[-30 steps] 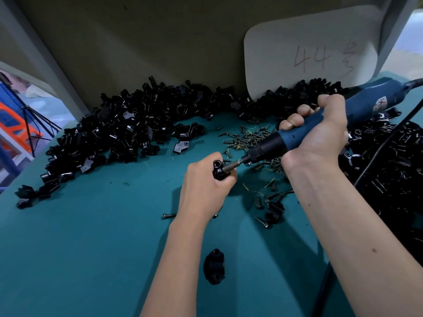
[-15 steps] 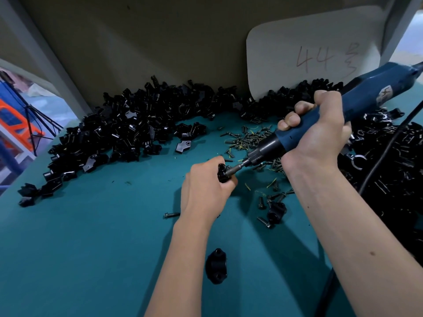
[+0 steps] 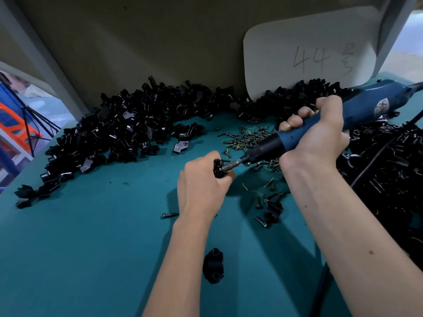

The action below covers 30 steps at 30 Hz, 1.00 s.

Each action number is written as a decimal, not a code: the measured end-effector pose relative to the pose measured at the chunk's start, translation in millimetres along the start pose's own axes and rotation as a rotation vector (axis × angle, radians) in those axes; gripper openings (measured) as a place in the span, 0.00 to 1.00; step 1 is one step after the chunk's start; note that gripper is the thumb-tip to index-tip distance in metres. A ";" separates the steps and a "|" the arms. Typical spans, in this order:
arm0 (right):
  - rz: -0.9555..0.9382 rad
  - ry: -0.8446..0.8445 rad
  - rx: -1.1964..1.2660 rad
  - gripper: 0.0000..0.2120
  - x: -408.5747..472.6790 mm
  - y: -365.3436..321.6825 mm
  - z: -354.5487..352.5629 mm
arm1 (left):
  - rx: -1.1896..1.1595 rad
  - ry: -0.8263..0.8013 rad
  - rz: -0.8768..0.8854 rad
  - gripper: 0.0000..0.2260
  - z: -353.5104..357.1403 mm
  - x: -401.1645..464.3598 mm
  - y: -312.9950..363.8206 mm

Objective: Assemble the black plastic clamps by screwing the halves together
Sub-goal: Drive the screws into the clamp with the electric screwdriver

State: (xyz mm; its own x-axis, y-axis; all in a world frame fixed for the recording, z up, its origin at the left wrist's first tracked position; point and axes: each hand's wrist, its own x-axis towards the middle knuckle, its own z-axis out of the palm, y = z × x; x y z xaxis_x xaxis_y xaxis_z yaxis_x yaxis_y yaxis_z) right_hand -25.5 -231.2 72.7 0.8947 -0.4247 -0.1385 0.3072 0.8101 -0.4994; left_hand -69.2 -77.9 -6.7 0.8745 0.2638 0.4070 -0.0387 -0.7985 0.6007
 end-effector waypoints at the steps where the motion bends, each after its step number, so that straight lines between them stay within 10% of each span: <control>1: -0.014 -0.013 0.009 0.12 -1.2 0.1 0.6 | -0.001 0.002 0.002 0.15 -0.7 0.1 -1.3; 12: 0.276 -0.136 0.120 0.14 10.9 -6.9 -7.5 | -0.543 -0.055 -0.285 0.22 -11.5 10.4 -9.5; 19: 0.347 -0.216 -0.640 0.17 12.6 9.4 -12.7 | -1.452 -0.294 -0.807 0.16 -30.0 15.1 -15.5; 30: -0.159 -0.478 -1.620 0.17 10.9 41.7 -41.5 | -1.393 -0.347 -0.765 0.21 -31.2 12.3 -12.0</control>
State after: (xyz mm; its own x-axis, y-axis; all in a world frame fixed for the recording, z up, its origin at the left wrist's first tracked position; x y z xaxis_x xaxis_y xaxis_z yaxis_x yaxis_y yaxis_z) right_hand -16.4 -218.8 14.9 0.9937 -0.0588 0.0957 0.0455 -0.5678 -0.8219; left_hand -73.0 -48.2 12.5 0.9475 0.0651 -0.3131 0.2177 0.5859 0.7806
